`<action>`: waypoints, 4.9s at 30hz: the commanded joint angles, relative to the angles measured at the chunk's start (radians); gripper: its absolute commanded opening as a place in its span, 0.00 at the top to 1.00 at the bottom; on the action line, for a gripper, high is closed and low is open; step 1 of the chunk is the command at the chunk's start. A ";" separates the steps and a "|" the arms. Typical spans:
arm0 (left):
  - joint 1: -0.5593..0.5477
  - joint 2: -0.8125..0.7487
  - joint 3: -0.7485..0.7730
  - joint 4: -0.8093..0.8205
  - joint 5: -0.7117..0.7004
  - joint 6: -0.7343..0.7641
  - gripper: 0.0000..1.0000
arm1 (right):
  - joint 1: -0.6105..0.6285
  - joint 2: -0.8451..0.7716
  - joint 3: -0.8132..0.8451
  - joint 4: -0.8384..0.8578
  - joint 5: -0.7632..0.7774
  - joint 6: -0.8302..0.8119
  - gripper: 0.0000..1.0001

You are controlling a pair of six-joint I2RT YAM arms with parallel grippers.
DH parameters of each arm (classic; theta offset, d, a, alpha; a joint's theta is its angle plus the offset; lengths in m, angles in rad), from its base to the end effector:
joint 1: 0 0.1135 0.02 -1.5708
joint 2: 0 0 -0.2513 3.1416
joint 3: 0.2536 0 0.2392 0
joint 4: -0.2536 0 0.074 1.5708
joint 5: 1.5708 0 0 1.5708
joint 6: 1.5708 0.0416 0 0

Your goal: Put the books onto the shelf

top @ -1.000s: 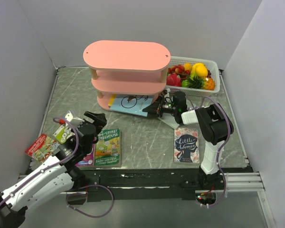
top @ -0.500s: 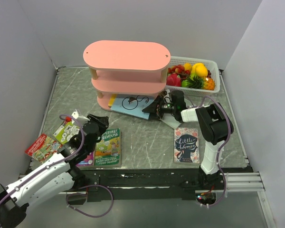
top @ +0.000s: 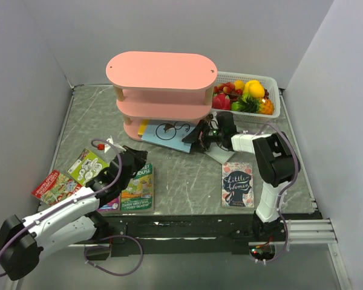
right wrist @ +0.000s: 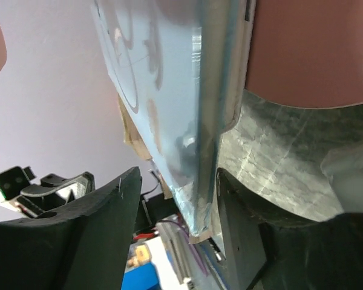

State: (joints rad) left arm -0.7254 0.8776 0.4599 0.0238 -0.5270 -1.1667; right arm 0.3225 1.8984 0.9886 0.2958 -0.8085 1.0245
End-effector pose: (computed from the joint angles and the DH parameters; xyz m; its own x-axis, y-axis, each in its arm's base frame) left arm 0.1612 -0.1150 0.2255 -0.3206 -0.7778 -0.5406 -0.1752 0.6095 -0.7731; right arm 0.3455 0.1472 0.1463 -0.9500 0.3047 -0.0686 0.0619 0.3990 0.9149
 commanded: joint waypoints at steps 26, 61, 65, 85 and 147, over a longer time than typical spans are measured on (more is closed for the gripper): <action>0.460 0.041 -0.012 0.092 0.385 -0.037 0.83 | 0.012 -0.418 -0.070 -0.356 0.336 -0.326 0.98; 0.564 0.458 0.166 0.281 0.572 -0.007 0.94 | 0.058 -0.127 0.182 -0.488 0.338 -0.385 1.00; 0.569 0.483 0.177 0.295 0.578 -0.007 0.95 | 0.058 -0.163 0.134 -0.477 0.353 -0.391 1.00; 0.578 0.682 0.229 0.430 0.710 -0.047 0.99 | 0.079 -0.177 -0.091 -0.023 0.207 -0.124 1.00; 0.649 0.787 0.295 0.470 0.788 -0.067 0.99 | 0.036 -0.104 0.061 -0.149 0.226 -0.192 1.00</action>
State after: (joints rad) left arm -0.0788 1.6531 0.7315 0.4519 0.2363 -1.2201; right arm 0.3618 1.7741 1.0031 0.1116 -0.5705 0.8288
